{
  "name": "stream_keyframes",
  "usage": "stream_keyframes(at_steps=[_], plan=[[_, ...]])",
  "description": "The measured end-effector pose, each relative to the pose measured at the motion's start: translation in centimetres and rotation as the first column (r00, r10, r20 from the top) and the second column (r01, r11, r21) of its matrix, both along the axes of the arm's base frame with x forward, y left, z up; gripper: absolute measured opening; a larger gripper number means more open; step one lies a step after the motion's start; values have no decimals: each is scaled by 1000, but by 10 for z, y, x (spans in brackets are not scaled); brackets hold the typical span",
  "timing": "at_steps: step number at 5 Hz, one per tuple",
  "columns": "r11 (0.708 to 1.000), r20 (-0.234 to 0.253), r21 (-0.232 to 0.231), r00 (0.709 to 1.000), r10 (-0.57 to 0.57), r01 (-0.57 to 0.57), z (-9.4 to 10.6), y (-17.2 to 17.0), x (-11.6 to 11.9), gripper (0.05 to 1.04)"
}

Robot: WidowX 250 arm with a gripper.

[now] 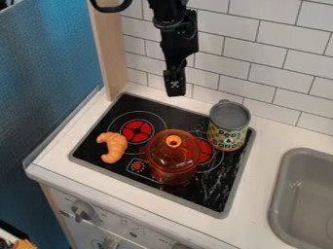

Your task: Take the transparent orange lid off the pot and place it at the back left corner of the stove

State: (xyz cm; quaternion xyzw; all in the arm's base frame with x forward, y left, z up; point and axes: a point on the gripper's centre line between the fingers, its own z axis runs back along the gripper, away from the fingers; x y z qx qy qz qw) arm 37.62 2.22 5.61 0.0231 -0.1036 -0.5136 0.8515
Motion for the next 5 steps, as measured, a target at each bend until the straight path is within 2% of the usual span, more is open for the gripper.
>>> stream_keyframes(at_steps=[1,2,3,4,5], plan=[[1000,-36,-2,999,6,-6,-12,0,-3,999],[999,-73,36,997,15,-12,-14,-4,-14,999],[999,-50,21,998,26,-25,-3,-7,-31,999],[999,-46,-37,999,26,-28,-5,-12,-50,999],[999,-92,-40,996,5,-8,-16,-24,-64,999]])
